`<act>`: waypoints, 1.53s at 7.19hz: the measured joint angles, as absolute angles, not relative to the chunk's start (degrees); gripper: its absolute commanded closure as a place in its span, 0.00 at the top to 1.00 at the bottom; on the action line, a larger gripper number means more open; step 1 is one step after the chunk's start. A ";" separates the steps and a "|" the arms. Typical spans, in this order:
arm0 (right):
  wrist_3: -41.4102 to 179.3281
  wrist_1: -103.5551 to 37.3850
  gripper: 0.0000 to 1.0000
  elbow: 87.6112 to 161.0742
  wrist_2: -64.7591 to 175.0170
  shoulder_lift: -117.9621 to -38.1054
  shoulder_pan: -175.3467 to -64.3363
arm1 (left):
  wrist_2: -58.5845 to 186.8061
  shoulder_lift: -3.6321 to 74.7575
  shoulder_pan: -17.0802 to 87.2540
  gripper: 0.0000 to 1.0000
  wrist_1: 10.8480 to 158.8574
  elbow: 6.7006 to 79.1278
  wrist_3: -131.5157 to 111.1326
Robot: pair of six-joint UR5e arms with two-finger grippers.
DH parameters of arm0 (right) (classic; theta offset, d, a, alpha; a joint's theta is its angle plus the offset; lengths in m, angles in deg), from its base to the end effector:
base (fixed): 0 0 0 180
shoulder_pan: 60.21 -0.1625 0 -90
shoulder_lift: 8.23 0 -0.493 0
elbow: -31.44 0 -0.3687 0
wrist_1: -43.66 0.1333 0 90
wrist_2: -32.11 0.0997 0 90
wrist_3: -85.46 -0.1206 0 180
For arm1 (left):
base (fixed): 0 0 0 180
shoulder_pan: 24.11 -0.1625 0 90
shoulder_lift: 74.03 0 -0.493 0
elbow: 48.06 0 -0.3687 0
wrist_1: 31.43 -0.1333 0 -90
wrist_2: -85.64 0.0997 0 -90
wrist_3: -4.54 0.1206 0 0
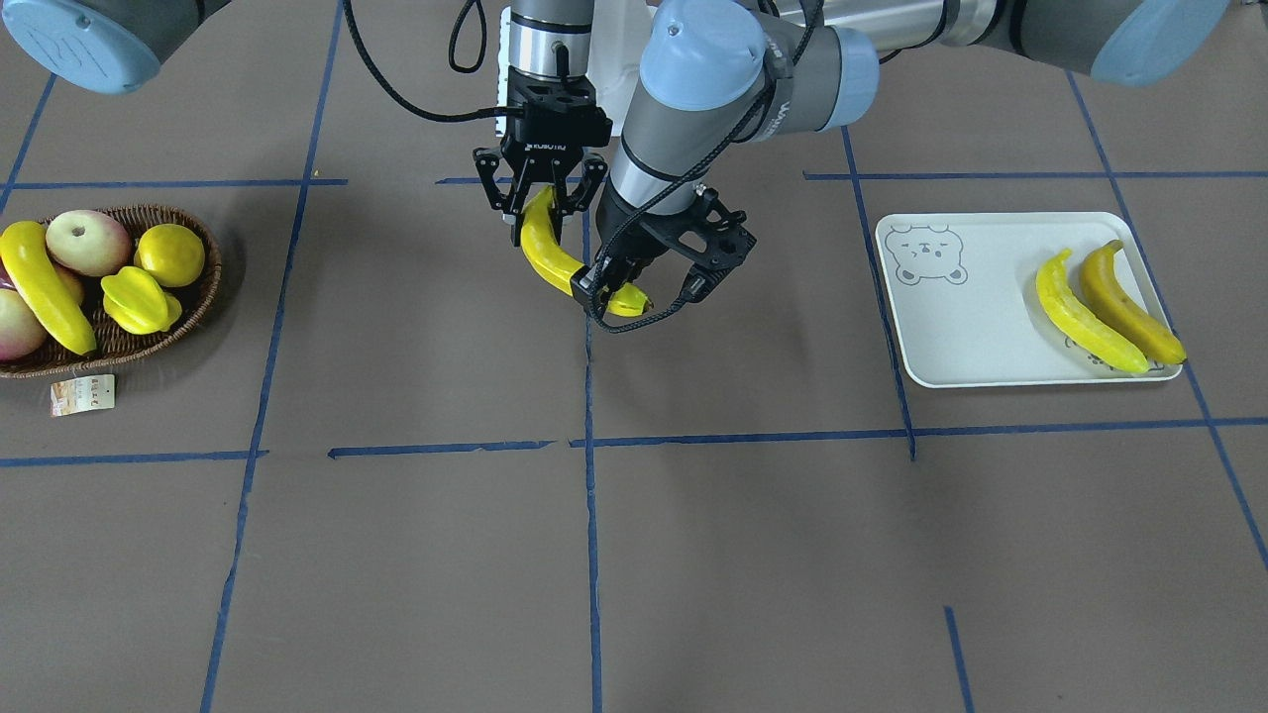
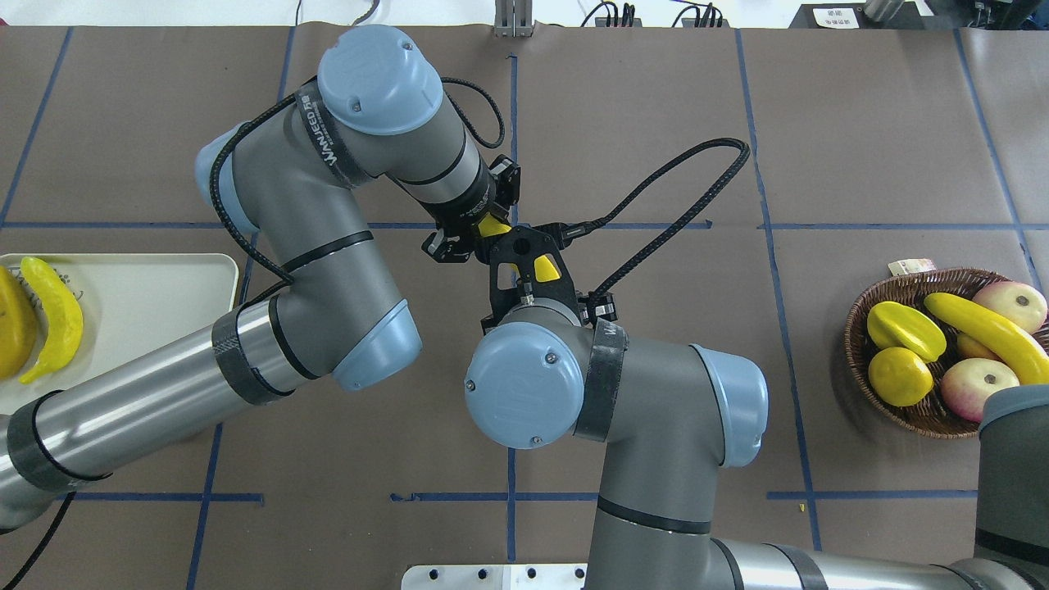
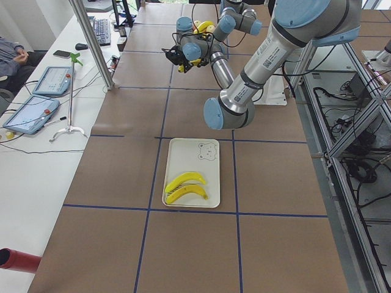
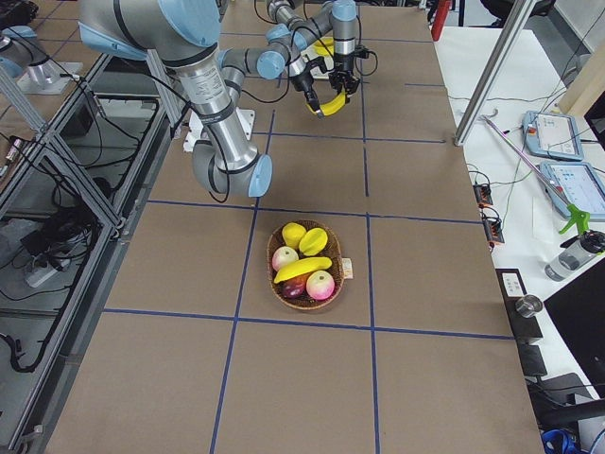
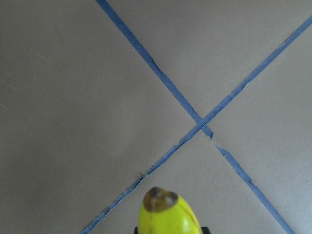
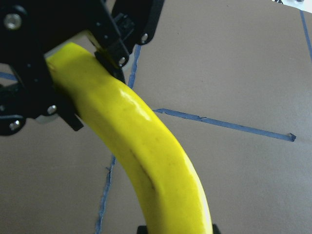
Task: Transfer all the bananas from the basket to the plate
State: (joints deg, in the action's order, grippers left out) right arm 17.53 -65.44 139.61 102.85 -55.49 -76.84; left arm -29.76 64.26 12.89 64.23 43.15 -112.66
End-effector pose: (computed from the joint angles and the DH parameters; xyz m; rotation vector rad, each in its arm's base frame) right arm -0.5867 -0.3559 0.2208 0.5420 -0.5752 0.0327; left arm 0.5530 -0.5188 0.1906 -0.3354 1.0059 -0.8046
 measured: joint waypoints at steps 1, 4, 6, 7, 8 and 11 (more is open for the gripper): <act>17.47 -64.90 0.99 139.60 102.86 -55.62 -76.82 | -29.74 64.16 12.89 0.00 64.21 43.21 -112.63; 17.45 -64.55 0.99 140.12 103.20 -55.35 -76.82 | -29.47 63.98 12.89 0.00 64.20 42.91 -112.68; 17.49 -64.53 0.99 142.10 103.83 -55.42 -76.83 | -28.71 63.88 12.98 0.00 64.18 42.77 -112.67; 17.51 -64.53 0.99 143.70 104.94 -55.70 -76.90 | -28.56 63.72 13.36 0.00 64.08 42.81 -112.42; 17.60 -64.53 0.99 145.36 106.37 -56.20 -77.00 | -28.63 63.12 14.28 0.00 63.90 43.15 -111.52; 19.22 -64.53 0.99 150.92 113.00 -60.43 -79.71 | -32.44 55.35 19.24 0.00 63.63 48.60 -103.29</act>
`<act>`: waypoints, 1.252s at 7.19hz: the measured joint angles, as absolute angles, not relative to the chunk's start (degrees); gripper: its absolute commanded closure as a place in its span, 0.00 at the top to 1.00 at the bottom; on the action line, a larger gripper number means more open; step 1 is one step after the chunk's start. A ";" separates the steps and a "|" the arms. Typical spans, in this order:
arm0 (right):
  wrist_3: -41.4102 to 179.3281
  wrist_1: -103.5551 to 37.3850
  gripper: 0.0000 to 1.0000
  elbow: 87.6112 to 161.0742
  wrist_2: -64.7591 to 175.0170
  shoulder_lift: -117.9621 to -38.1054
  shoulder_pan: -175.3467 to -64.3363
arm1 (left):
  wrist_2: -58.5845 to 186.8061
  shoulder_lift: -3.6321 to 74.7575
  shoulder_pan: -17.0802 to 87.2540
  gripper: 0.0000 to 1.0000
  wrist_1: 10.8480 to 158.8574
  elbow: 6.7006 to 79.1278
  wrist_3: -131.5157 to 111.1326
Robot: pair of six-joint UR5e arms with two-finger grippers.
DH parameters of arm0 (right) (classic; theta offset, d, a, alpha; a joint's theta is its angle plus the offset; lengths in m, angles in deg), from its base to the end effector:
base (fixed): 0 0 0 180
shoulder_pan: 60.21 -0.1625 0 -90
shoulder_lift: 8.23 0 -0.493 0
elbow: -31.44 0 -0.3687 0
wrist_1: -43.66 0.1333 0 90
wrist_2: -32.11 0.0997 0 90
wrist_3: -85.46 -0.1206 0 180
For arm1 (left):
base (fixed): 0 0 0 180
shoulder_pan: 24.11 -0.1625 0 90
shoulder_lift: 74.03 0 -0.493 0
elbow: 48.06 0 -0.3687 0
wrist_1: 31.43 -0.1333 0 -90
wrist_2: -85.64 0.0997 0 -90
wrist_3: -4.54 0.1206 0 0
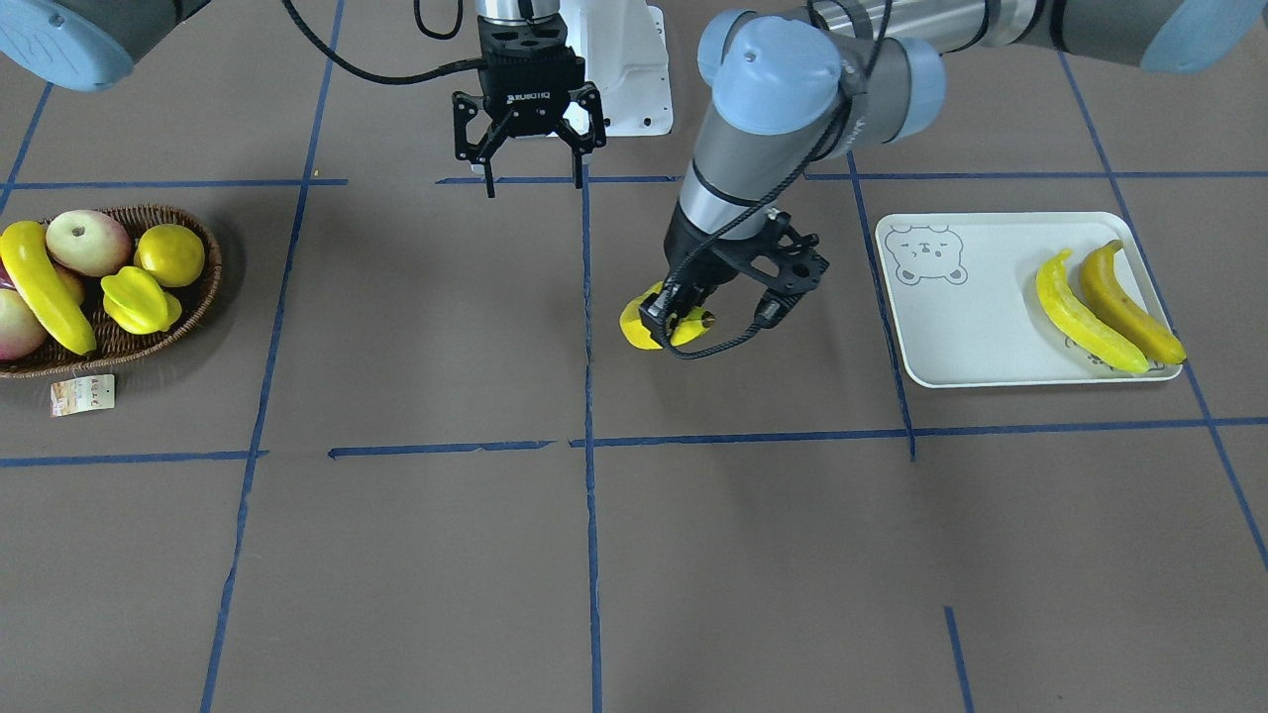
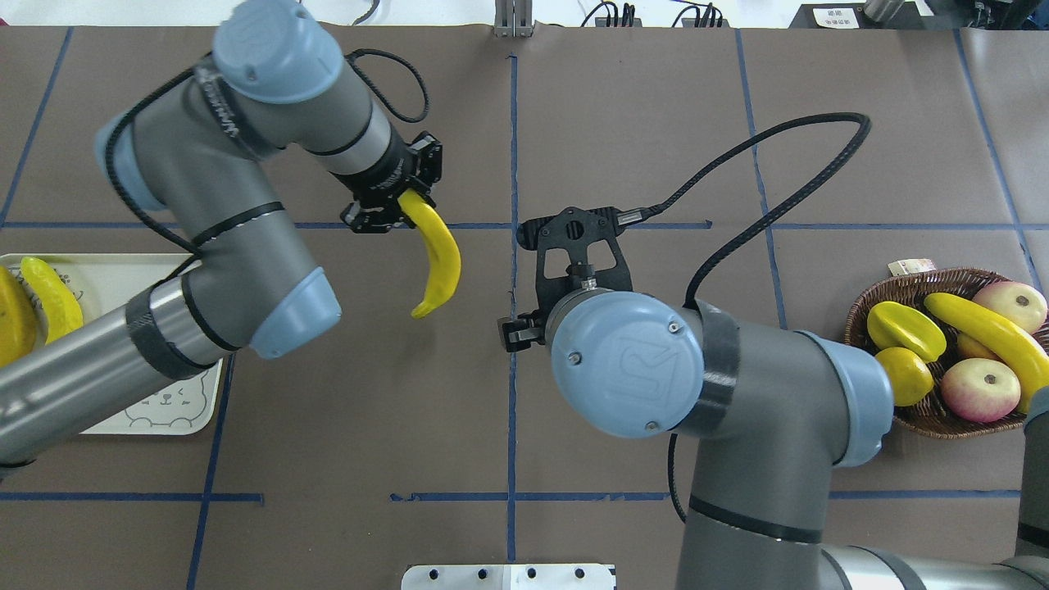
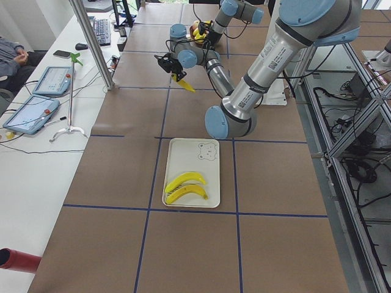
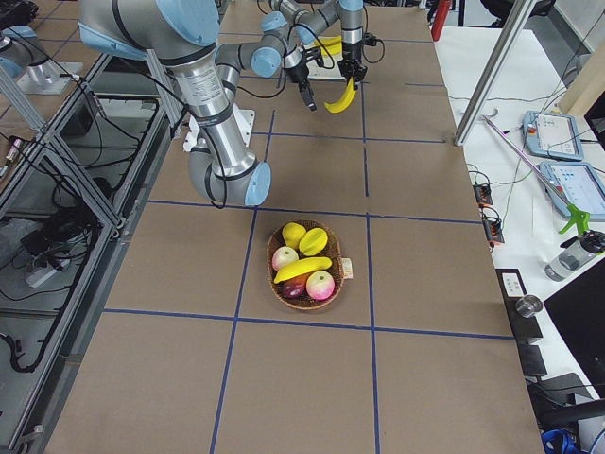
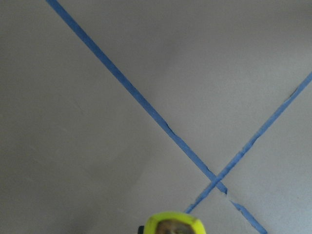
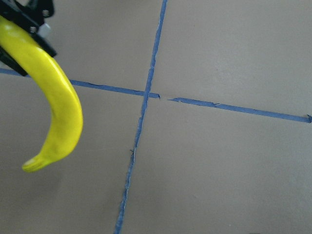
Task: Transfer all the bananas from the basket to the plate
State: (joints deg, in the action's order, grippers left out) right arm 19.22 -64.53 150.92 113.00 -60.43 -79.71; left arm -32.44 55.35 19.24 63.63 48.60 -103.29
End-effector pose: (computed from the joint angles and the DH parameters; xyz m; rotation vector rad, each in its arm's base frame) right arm -0.5146 -0.3439 0.2146 0.4537 -0.7396 -0.0015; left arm 0.4668 -0.5459 0.2674 -0.2590 0.9766 -0.7603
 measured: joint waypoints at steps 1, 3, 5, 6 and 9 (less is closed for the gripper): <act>21.22 -64.55 0.99 152.39 116.30 -62.28 -81.77 | -35.74 51.18 21.94 0.00 63.58 52.00 -99.66; 27.54 -64.57 0.99 153.60 121.61 -66.44 -86.50 | -41.49 43.07 27.82 0.00 61.06 59.90 -89.50; 35.19 -64.61 0.99 153.97 130.49 -69.93 -93.61 | -43.12 39.50 30.55 0.00 48.72 68.09 -75.78; 39.03 -64.62 0.99 154.30 133.68 -71.64 -96.52 | -42.03 38.72 30.68 0.00 42.27 70.76 -68.92; 44.51 -64.54 0.99 154.77 137.58 -74.79 -100.58 | -38.47 32.49 30.13 0.00 36.33 72.70 -58.01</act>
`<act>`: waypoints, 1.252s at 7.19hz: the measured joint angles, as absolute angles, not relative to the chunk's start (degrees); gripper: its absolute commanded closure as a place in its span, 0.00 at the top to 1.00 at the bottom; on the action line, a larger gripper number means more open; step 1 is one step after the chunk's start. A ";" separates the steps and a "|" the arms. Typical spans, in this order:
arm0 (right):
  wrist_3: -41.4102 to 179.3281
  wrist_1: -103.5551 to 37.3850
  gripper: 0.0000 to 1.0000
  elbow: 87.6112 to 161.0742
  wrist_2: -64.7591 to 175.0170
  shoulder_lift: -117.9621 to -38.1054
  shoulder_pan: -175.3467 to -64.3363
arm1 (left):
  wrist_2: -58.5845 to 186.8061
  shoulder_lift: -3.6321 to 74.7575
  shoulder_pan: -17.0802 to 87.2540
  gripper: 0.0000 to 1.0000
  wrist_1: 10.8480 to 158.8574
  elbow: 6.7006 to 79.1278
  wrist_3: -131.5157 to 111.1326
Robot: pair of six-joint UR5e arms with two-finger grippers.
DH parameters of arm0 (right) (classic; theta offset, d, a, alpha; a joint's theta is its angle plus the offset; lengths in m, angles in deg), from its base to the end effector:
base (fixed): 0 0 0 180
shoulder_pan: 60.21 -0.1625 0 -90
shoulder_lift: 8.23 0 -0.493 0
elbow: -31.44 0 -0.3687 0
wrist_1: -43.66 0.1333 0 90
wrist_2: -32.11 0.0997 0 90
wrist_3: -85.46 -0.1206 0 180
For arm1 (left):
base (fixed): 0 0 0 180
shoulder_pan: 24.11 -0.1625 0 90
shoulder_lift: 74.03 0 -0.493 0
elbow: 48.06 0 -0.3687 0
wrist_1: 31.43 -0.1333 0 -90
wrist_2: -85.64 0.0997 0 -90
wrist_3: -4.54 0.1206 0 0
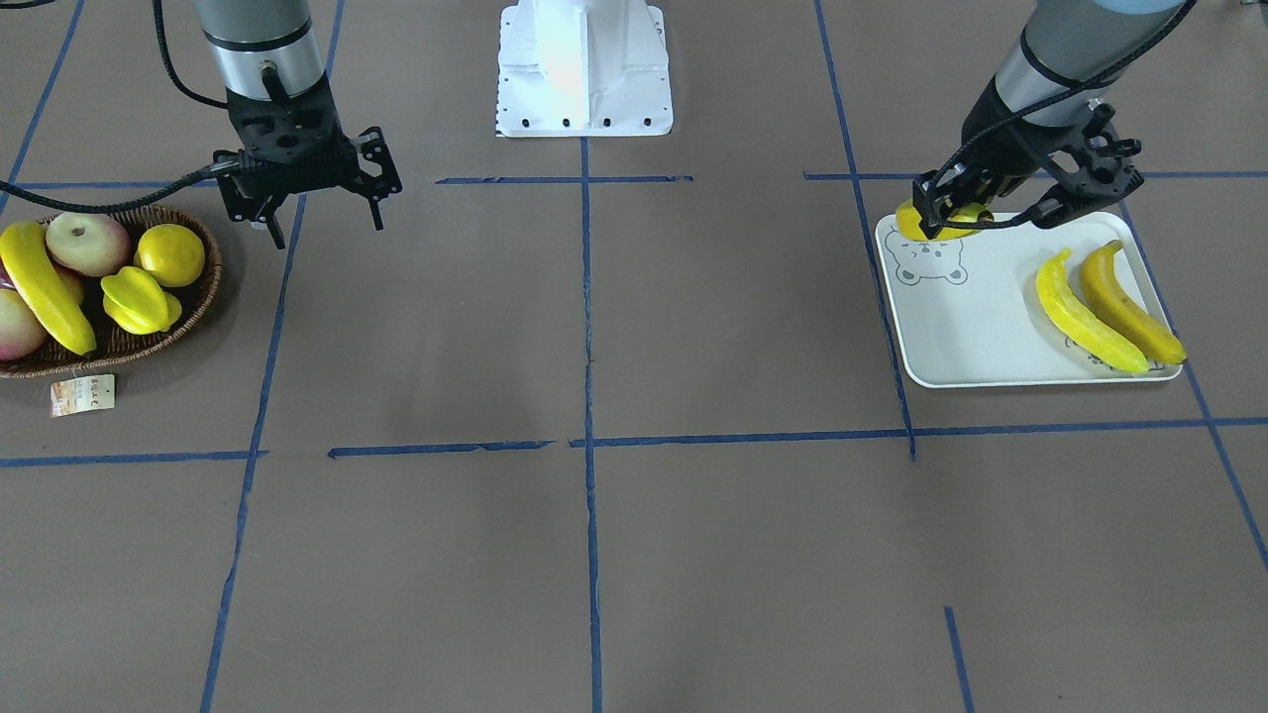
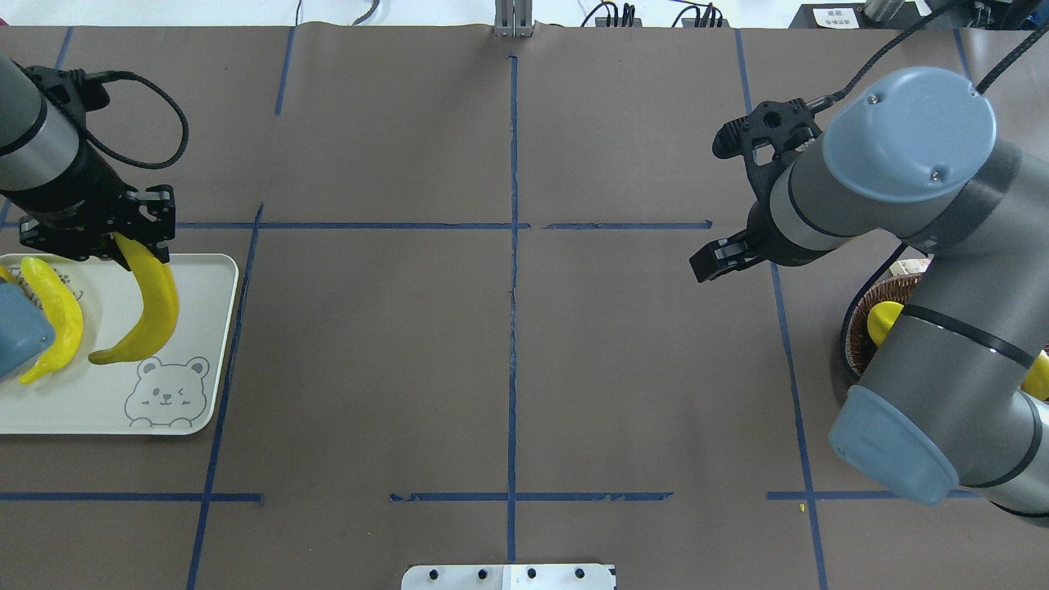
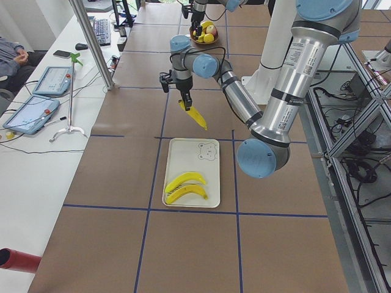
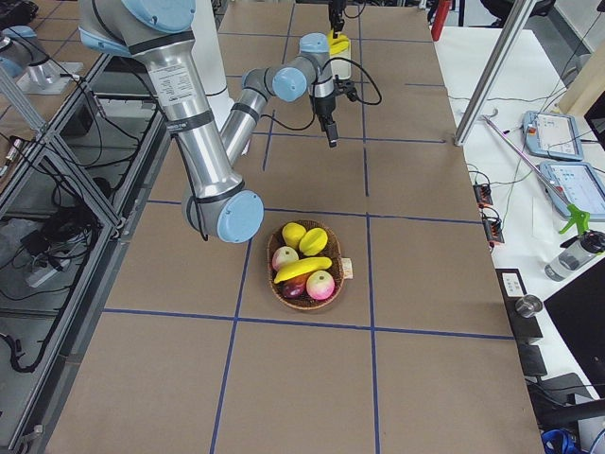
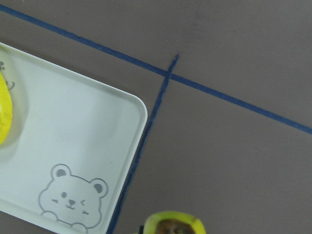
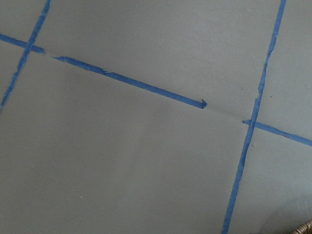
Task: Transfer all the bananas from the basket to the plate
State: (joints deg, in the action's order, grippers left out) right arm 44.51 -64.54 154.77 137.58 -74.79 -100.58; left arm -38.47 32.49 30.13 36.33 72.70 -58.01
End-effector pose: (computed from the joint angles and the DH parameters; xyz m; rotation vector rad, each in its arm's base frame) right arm -0.3524 -0.4324 0.3351 0.2867 -0.6595 -0.2358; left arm 0.2523 -0.4627 0.4125 -0.1664 0.7064 -0.3169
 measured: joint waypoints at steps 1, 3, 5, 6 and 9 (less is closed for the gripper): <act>44.75 -64.54 0.99 154.91 137.87 -75.13 -100.80 | -38.39 31.20 30.14 0.00 37.38 72.49 -60.79; 44.83 -64.51 0.99 155.05 138.00 -75.34 -100.88 | -38.81 26.96 30.09 0.00 44.95 71.13 -67.52; 44.66 -64.50 0.99 155.12 137.96 -75.43 -100.90 | -39.49 19.80 30.16 0.00 58.07 67.89 -70.20; 44.52 -64.47 0.99 155.15 137.94 -75.44 -100.90 | -39.75 16.91 30.19 0.00 63.62 66.40 -70.58; 44.30 -64.46 0.99 155.34 137.93 -75.46 -100.90 | -41.91 12.89 30.21 0.00 77.92 58.94 -69.38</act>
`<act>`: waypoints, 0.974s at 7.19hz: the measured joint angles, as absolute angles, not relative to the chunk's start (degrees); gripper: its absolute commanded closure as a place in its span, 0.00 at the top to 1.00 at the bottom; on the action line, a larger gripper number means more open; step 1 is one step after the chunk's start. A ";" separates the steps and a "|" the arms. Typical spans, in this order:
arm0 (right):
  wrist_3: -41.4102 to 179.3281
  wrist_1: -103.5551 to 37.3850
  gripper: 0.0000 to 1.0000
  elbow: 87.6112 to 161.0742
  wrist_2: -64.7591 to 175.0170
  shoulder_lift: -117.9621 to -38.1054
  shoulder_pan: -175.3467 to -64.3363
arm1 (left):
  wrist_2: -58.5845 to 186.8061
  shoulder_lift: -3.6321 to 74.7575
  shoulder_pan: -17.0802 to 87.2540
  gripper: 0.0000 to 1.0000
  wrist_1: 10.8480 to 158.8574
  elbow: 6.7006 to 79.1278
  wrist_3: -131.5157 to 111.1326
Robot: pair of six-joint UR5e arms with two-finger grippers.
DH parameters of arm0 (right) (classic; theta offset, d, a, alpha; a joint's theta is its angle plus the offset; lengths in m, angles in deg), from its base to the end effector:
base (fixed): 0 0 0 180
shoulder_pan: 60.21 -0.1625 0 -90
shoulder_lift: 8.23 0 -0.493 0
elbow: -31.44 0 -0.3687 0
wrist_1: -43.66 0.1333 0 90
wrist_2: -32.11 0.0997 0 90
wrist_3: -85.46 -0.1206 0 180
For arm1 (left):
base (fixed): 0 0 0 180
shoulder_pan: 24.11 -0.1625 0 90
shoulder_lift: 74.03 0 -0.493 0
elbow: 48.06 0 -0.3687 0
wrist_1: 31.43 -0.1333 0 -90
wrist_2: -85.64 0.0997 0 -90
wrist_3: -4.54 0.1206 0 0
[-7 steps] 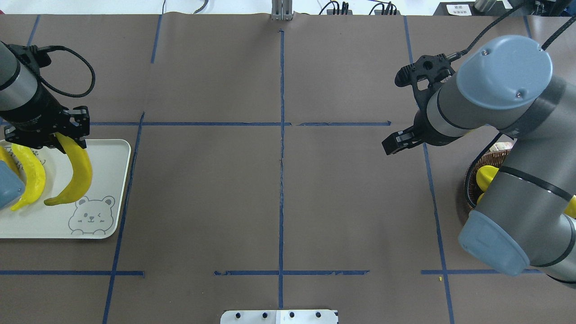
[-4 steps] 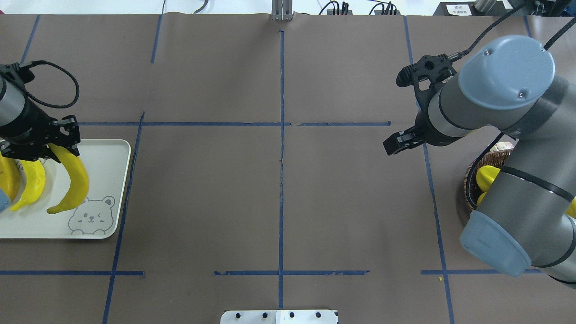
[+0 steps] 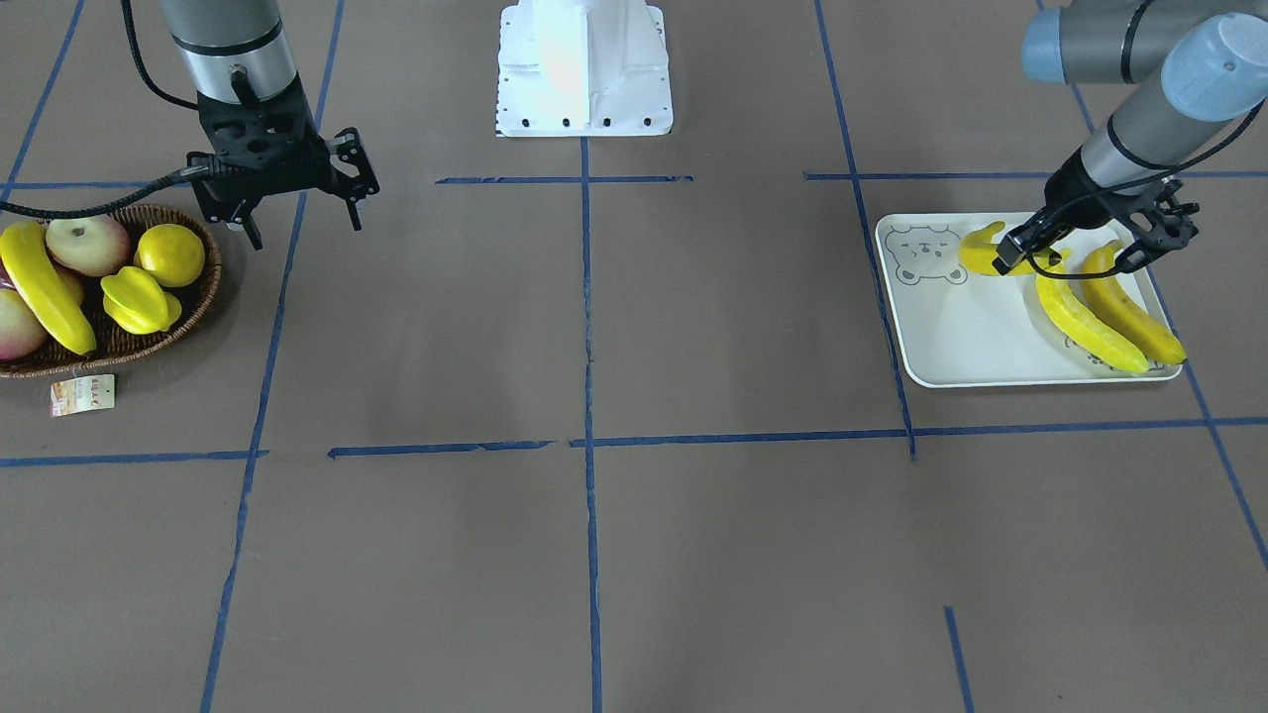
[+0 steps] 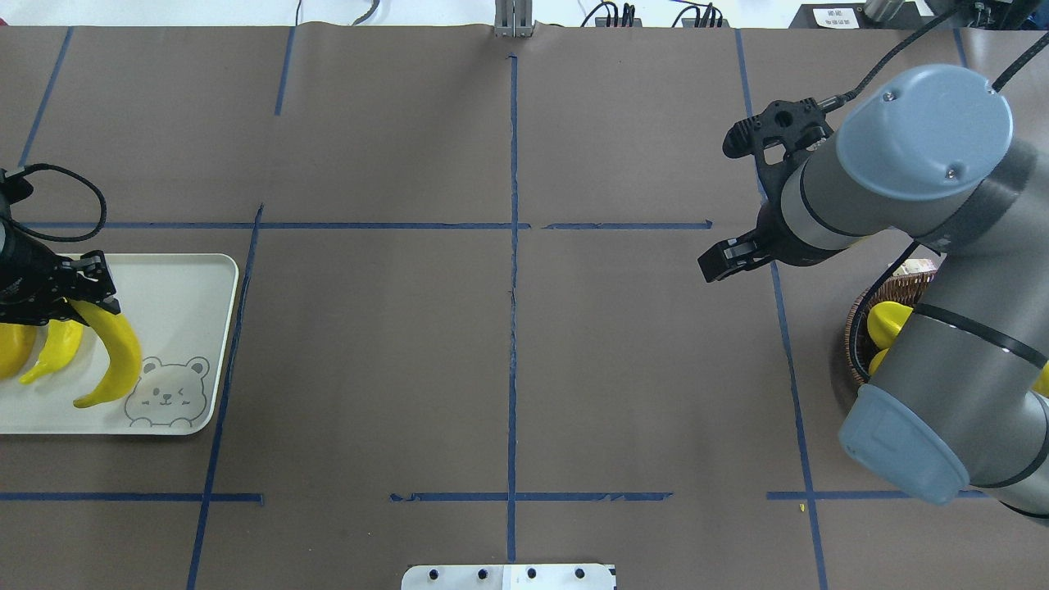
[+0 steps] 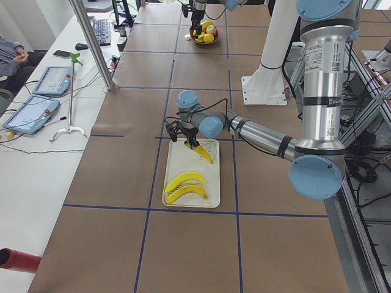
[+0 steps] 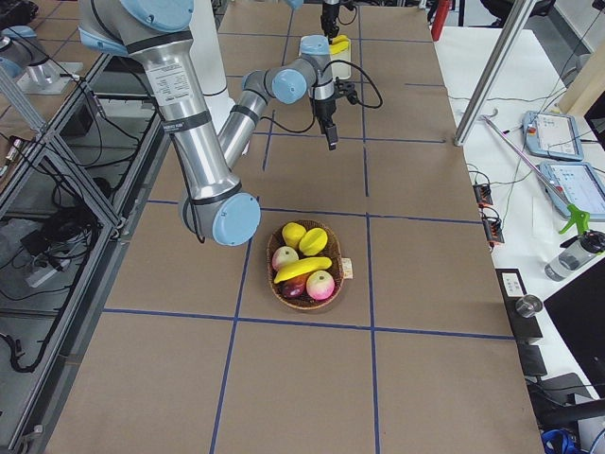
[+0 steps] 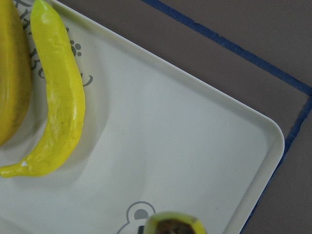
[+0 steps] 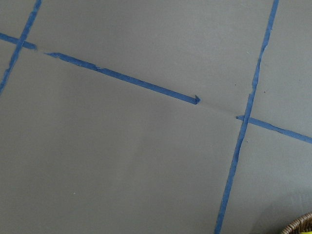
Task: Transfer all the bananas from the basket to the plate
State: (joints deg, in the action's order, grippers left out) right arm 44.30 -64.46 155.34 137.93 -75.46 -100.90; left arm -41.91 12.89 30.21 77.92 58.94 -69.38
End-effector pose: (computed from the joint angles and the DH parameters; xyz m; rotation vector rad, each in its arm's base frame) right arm -0.3468 -0.4306 0.3376 0.2827 -0.6629 -0.2289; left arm 0.2239 -0.4144 0.5913 -0.1990 0.8299 -0.4367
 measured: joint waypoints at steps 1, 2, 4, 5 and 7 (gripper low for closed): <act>44.24 -64.50 0.99 155.58 137.93 -75.46 -100.90 | -42.12 12.45 30.32 0.00 80.93 56.75 -68.86; 44.19 -64.50 0.99 155.76 137.93 -75.46 -100.90 | -42.18 12.25 30.54 0.02 82.19 55.67 -68.32; 44.16 -64.45 0.99 155.92 137.93 -75.46 -100.85 | -42.04 12.65 31.54 0.03 82.78 53.59 -67.67; 44.15 -64.45 0.99 155.92 137.93 -75.46 -100.80 | -41.82 13.54 32.32 0.05 82.86 51.67 -67.48; 44.17 -64.44 0.99 155.84 137.93 -75.41 -100.75 | -41.20 16.58 33.72 0.44 82.90 47.68 -67.45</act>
